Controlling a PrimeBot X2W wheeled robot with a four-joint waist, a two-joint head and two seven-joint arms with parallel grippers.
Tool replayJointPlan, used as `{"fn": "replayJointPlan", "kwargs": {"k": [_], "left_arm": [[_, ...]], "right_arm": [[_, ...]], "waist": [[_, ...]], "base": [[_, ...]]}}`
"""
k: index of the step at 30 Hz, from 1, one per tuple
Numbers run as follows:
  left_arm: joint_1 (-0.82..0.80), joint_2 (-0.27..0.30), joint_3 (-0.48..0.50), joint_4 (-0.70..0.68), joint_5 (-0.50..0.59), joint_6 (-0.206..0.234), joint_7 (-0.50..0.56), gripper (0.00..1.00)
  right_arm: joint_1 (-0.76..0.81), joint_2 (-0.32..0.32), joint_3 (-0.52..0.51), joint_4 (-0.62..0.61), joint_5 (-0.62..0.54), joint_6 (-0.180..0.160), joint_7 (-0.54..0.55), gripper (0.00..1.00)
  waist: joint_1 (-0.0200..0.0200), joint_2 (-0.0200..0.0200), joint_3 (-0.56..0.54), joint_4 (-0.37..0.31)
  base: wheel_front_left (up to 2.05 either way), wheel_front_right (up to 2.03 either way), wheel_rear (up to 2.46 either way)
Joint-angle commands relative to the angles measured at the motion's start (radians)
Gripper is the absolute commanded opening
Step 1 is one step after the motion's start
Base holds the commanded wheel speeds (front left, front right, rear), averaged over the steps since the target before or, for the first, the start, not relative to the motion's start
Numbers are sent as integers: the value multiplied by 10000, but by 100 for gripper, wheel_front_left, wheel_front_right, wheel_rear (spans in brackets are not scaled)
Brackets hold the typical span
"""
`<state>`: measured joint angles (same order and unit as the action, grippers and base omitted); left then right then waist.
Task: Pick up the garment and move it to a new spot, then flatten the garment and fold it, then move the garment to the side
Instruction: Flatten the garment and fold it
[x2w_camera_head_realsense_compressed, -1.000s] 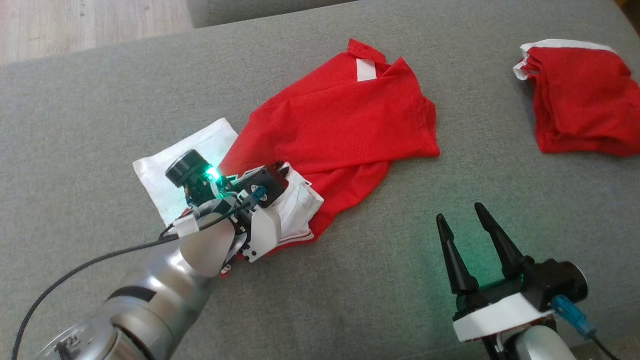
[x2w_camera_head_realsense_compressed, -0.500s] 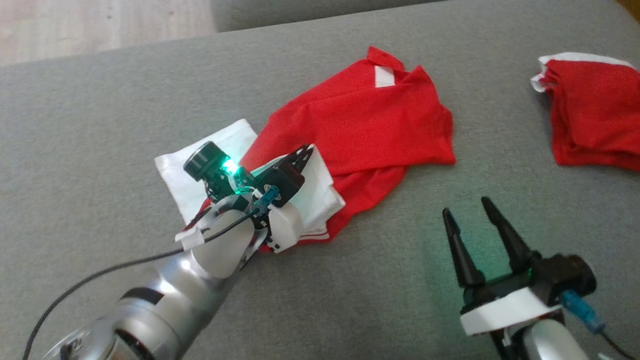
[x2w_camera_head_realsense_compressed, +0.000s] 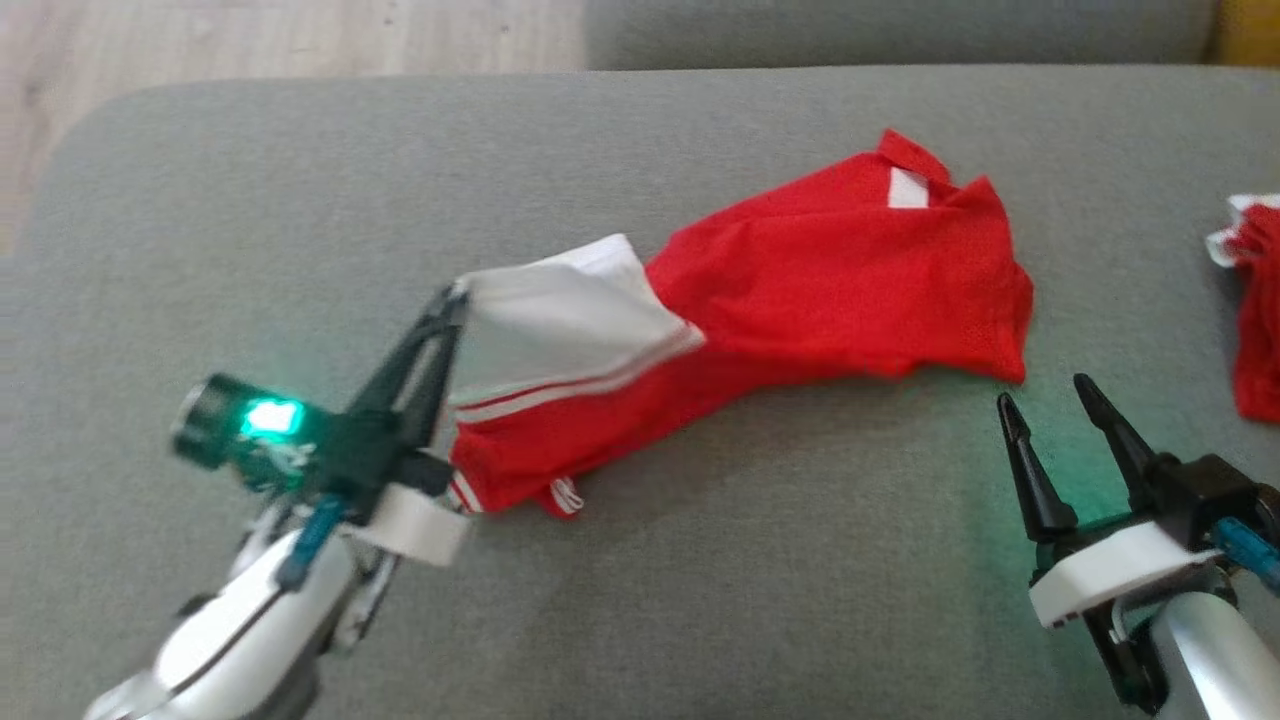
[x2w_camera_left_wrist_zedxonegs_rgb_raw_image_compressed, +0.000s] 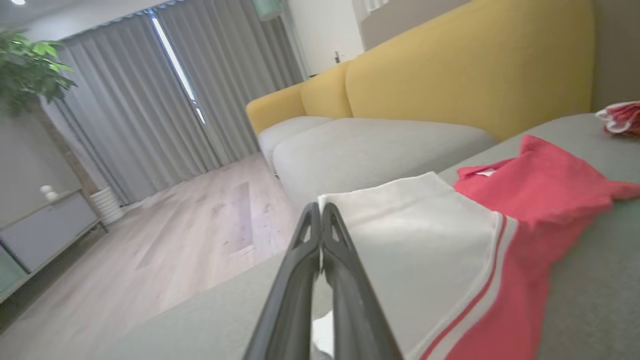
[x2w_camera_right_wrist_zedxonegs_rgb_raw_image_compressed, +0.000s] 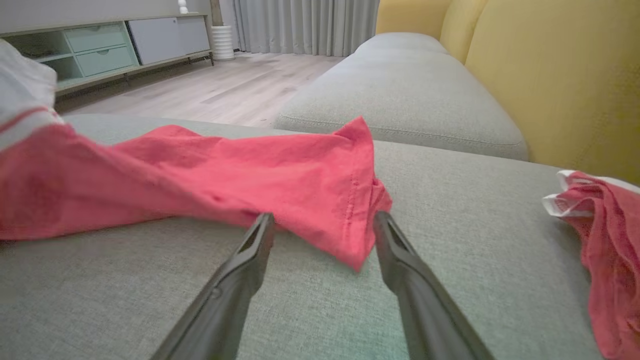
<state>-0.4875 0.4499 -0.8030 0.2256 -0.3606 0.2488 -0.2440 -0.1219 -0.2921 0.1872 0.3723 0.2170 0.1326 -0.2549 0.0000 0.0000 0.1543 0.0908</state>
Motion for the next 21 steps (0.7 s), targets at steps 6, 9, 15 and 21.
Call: {"fn": "replayJointPlan", "kwargs": {"k": [6, 9, 15, 21], "left_arm": [[651, 1717, 1424, -2716, -333, 1161, 568, 0], [1123, 2232, 1858, -3591, -534, 1582, 768, 0], [1591, 2834, 2243, -4283, -791, 1808, 970, 0], [1506, 2794, 2037, -4556, -684, 1786, 1182, 0]], "right_arm": [[134, -175, 286, 56, 223, -19, -29, 100], [220, -99, 462, 110, 285, -19, -38, 100], [133, 134, 1049, 268, 721, -19, -53, 100], [-697, 418, 1602, 963, 1621, -19, -57, 100]], "waist": [[0, 0, -282, 325], [0, 0, -382, 343], [0, 0, -486, 383], [0, 0, -327, 592]], "base": [[0, 0, 0], [0, 0, 0], [0, 0, 0], [0, 0, 0]]}}
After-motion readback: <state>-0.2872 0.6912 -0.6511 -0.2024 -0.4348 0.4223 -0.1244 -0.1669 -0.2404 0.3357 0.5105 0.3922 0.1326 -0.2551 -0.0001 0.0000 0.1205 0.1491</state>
